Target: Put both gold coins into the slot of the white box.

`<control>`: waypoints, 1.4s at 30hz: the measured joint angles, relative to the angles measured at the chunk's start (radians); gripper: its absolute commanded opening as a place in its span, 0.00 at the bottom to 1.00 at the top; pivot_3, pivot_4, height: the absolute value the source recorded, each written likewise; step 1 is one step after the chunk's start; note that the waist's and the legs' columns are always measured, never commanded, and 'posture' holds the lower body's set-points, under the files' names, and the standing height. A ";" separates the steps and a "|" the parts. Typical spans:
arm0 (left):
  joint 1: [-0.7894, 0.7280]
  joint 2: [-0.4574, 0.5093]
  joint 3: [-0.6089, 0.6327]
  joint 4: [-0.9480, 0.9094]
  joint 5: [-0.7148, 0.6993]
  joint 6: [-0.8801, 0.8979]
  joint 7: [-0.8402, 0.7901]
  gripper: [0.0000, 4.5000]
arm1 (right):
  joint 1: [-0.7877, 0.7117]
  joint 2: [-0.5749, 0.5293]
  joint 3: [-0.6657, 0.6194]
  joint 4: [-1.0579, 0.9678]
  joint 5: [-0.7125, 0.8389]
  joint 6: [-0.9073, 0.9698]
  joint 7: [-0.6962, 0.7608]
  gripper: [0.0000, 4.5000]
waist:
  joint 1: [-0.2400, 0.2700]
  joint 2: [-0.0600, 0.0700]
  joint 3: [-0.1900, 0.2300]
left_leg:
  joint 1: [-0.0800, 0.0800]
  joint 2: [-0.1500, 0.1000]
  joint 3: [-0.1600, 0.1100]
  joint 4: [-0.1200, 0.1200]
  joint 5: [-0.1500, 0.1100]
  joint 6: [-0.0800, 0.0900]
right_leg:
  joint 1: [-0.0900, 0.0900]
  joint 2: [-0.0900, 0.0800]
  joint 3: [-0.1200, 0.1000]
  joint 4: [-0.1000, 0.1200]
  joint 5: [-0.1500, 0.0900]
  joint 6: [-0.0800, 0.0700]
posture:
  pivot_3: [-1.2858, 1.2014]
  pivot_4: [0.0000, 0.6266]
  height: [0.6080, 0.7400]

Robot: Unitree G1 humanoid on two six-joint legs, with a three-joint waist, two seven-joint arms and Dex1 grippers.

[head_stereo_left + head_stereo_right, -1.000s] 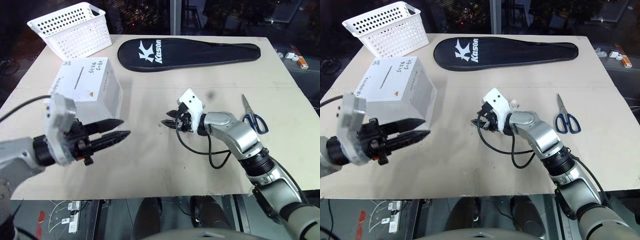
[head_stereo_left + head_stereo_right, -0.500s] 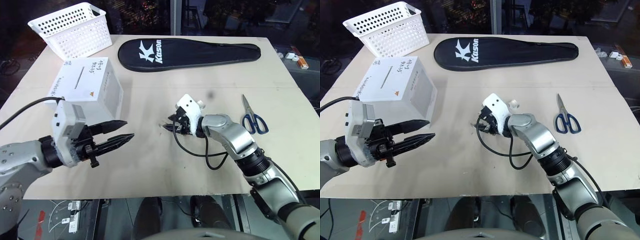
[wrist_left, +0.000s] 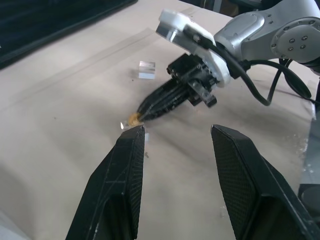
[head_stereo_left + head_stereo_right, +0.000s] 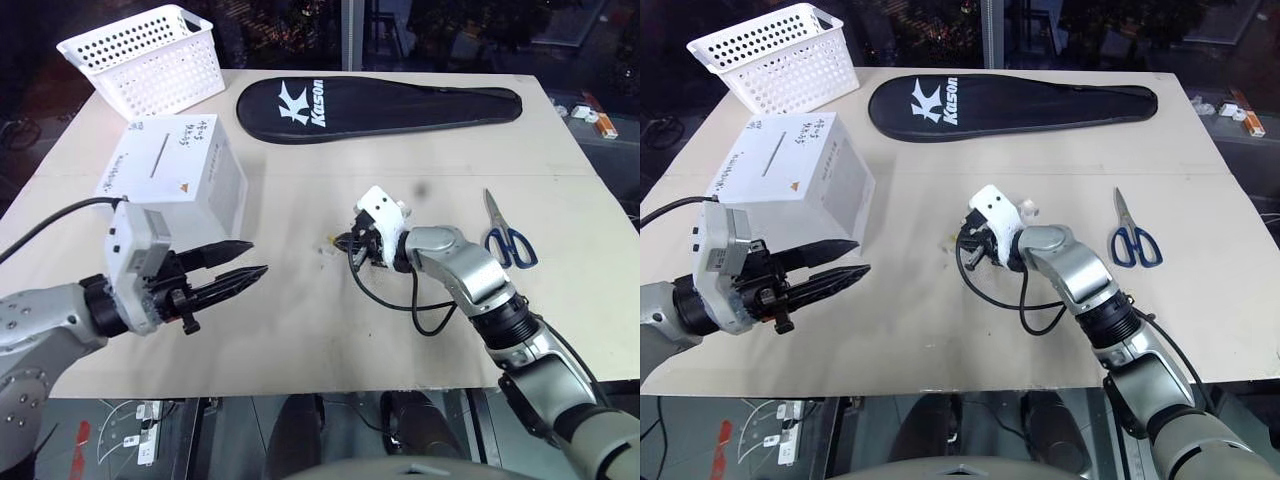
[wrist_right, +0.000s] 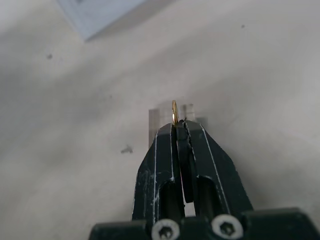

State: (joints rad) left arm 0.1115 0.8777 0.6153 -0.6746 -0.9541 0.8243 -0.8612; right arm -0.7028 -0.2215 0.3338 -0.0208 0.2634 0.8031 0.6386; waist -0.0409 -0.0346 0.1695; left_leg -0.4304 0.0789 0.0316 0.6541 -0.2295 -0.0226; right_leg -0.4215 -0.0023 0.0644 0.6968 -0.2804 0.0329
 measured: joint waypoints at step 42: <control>-0.380 -0.014 -0.244 0.161 -0.264 0.070 0.144 0.07 | -0.057 -0.132 -0.196 -0.316 0.470 0.120 0.205 0.00 | 0.002 0.001 0.000 | 0.000 0.000 -0.005 0.000 0.000 0.000 | 0.003 0.000 -0.005 -0.001 0.000 0.000 | 0.52 0.24 0.90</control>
State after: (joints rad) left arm -0.2681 0.8638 0.3709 -0.5137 -1.2182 0.8945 -0.7169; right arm -0.7600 -0.3531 0.1375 -0.3372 0.7335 0.9232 0.8440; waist -0.0392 -0.0339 0.1699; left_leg -0.4306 0.0786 0.0264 0.6545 -0.2294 -0.0226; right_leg -0.4190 -0.0021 0.0598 0.6959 -0.2805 0.0329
